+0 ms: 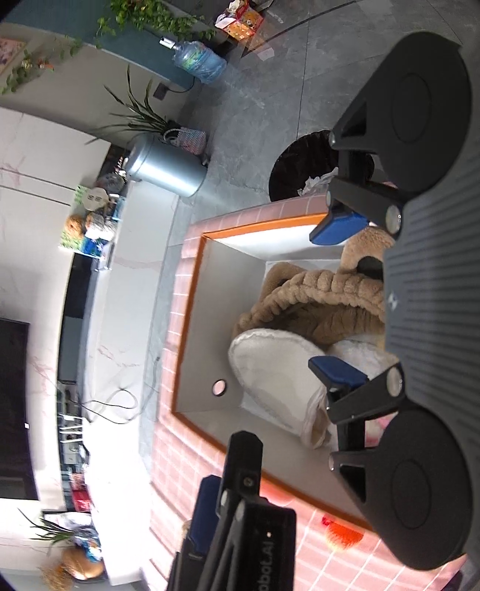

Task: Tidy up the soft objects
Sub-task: 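Move both tools back toward the wipes pack and bear-shaped sponge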

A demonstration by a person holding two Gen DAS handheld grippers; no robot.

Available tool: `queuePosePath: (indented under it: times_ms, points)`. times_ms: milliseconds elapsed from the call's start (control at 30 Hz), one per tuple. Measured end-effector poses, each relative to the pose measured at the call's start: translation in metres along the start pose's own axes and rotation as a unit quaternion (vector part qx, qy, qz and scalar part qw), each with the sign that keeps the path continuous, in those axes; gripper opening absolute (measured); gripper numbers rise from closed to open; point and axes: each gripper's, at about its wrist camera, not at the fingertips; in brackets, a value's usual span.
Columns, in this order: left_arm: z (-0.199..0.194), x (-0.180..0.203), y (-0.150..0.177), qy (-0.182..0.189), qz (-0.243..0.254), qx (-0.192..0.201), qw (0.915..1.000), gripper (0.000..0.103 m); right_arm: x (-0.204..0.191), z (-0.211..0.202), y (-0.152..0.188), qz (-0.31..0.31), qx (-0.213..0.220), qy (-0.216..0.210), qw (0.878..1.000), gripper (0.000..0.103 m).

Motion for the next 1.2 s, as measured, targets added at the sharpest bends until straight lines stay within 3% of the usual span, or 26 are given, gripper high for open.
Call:
queuePosePath:
  times_ms: [233,500,600,700,933,1200]
  points:
    - [-0.038,-0.011,0.016,-0.008,-0.011,0.046,0.9989,0.065,-0.025,-0.030,0.006,0.039,0.036,-0.002,0.999,0.066]
    - [-0.075,-0.041,0.039,-0.047,-0.043,0.086,0.9943,0.067,-0.065,-0.054,0.012,0.076,0.072,-0.019,0.994,0.067]
    - [-0.084,-0.056,0.051,-0.064,-0.062,0.091,0.9918,0.067,-0.084,-0.059,0.012,0.072,0.080,-0.034,0.994,0.068]
    - [-0.091,-0.071,0.066,-0.086,-0.082,0.096,0.9883,0.067,-0.103,-0.063,0.014,0.070,0.090,-0.048,0.992,0.079]
    - [-0.102,-0.105,0.101,-0.153,-0.103,0.101,0.9776,0.066,-0.151,-0.057,0.019,0.051,0.091,-0.075,0.992,0.079]
    - [-0.113,-0.143,0.129,-0.175,-0.134,0.082,0.9720,0.066,-0.195,-0.033,0.021,0.028,0.072,-0.085,0.993,0.079]
Point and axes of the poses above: each gripper's, at about its wrist camera, not at the fingertips, and z roughly the way its jaws point, x to its right, y to its underside, and after that the axes turned 2 degrees about y, right-handed
